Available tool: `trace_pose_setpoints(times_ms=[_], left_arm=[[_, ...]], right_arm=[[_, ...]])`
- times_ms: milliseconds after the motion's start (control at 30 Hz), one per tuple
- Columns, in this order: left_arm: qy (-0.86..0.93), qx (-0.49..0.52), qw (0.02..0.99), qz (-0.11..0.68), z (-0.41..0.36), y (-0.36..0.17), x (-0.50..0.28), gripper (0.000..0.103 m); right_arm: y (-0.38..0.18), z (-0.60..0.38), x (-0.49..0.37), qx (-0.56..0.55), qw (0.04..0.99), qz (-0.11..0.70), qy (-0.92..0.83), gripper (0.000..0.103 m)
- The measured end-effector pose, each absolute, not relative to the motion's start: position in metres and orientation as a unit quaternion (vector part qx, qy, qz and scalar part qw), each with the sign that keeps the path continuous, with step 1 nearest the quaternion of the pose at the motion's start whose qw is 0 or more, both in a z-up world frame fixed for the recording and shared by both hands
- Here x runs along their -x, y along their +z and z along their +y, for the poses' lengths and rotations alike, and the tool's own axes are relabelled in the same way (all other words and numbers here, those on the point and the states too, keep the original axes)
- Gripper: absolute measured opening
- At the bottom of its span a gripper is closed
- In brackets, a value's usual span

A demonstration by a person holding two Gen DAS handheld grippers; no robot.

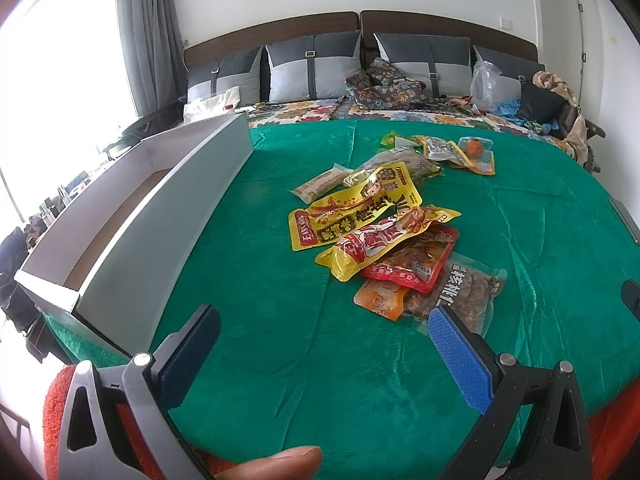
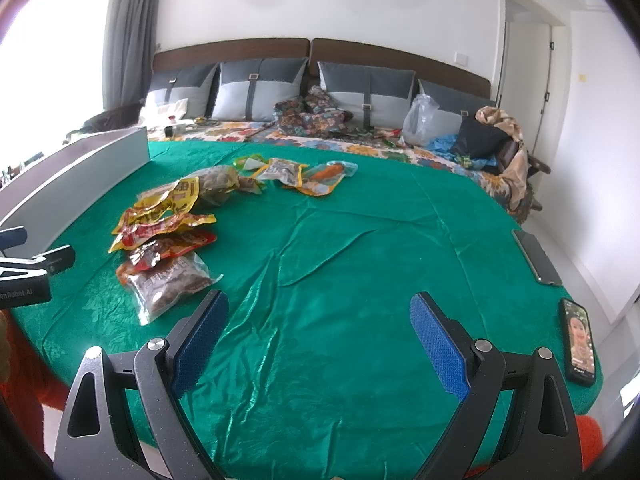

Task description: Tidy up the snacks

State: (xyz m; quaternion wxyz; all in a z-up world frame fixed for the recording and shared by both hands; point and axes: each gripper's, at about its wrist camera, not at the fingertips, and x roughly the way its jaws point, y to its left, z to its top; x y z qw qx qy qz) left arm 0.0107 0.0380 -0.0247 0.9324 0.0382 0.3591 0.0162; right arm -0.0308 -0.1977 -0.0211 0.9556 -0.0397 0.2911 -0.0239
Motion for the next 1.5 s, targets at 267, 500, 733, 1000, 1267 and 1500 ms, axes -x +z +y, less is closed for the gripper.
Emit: trace_pose_setpoints(times_ms=[267,500,733,1000,1267,1500], left_arm=[[0.018,-0.037,0.932,0.359,0.040,-0.023,-0.011,0.103],[0.032,-0.034,0.937,0.345,0.052,-0.013,-0.010,0.103],[0.078,-0.014,0.941,0.330,0.079,-0.005,-0.006,0.103],[0.098,0.013,0.933,0.346,0.100,-0.010,-0.006,0.103],[0.070,-0.022,0.919,0.387,0.073,-0.030,-0.010,0.103],[0.036,-0.040,0.902,0.427,0.052,-0.056,-0.022,0.103]], right_arm=[[-0.023,-0.197,0.029,0.040,0.953,0.301,-0.013,0.094],[-0.030,-0.187,0.027,0.045,0.945,0.322,0.029,0.094],[-0.045,-0.141,0.001,0.046,0.912,0.374,0.161,0.094],[-0.091,-0.061,-0.046,0.152,0.852,0.437,0.244,0.095],[-0.088,-0.180,-0.115,0.042,0.883,0.465,0.042,0.094],[-0.075,-0.257,-0.054,-0.029,0.904,0.426,0.019,0.094]])
